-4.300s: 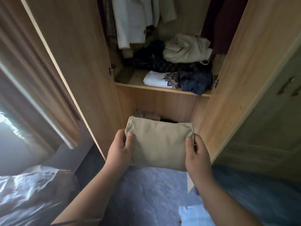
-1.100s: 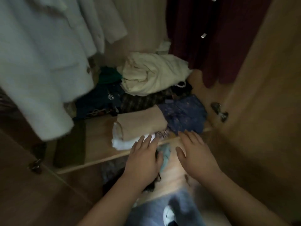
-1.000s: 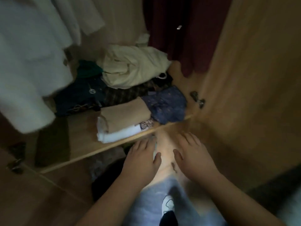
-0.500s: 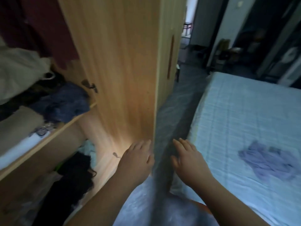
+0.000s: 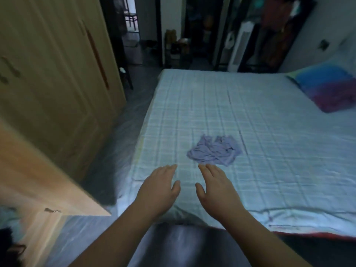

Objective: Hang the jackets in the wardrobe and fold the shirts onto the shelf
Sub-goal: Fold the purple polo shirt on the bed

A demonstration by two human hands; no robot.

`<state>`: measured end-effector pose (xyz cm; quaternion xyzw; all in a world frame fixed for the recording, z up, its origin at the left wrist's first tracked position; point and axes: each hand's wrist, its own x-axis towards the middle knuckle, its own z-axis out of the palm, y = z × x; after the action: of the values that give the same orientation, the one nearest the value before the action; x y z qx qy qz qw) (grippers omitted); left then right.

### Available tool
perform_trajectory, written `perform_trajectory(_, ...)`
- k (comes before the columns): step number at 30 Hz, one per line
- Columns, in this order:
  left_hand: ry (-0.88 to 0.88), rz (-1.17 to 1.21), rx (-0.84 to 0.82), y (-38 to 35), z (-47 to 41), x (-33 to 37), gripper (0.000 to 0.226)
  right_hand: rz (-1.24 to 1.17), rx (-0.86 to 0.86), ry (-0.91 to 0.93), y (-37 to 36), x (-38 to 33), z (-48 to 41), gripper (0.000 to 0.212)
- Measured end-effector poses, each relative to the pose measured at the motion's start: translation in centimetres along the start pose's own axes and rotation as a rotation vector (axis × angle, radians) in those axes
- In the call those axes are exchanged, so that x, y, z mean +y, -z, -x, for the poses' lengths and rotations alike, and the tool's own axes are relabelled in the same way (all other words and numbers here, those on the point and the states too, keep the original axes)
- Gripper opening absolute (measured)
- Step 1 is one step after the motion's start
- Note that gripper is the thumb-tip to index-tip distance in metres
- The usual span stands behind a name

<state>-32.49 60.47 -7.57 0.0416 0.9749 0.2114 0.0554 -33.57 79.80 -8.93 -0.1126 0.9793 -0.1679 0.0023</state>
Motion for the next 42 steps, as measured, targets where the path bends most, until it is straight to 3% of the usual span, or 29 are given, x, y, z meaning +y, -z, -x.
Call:
perform_trajectory(3,-0.030,-0.010,-0.059,-2.8,-3.4,4.8,0.069,-0.020,-0.005,-0.067,1.4,5.8,0.1,0.068)
perform_trajectory(8,-0.050,-0.005,-0.092,-5.9,-8.5,9.5,0.092,-0.028,-0.022,-0.124,2.6,12.4,-1.3,0.066)
perform_trajectory(11,-0.023,0.027,-0.116,-6.9,-11.5,10.4,0.069,-0.036,-0.048,-0.146,2.3,15.3,-3.6,0.061)
perform_trajectory(13,-0.021,0.050,-0.132,-7.4,-13.6,10.4,0.054,-0.053,-0.042,-0.138,1.7,16.4,-5.4,0.058)
perform_trajectory(22,0.019,0.130,-0.214,-13.0,-27.8,7.3,0.032,-0.038,-0.219,-0.190,-2.6,22.8,-16.8,0.052)
perform_trajectory(26,0.027,0.164,-0.303,-15.7,-34.0,6.3,0.038,-0.064,-0.303,-0.272,-5.1,25.7,-21.7,0.050)
perform_trajectory(35,0.235,0.269,-0.383,-24.0,-42.9,2.4,0.024,-0.248,-0.425,-0.452,-13.1,32.4,-31.4,0.048)
perform_trajectory(37,0.234,0.281,-0.397,-26.3,-44.7,2.3,0.025,-0.316,-0.439,-0.529,-15.2,34.8,-33.5,0.043)
perform_trajectory(40,0.234,0.267,-0.344,-29.5,-47.8,2.9,0.031,-0.365,-0.392,-0.608,-18.0,38.8,-36.3,0.018)
perform_trajectory(42,0.198,0.268,-0.325,-31.7,-49.9,3.5,0.032,-0.389,-0.342,-0.647,-19.3,41.0,-38.0,0.019)
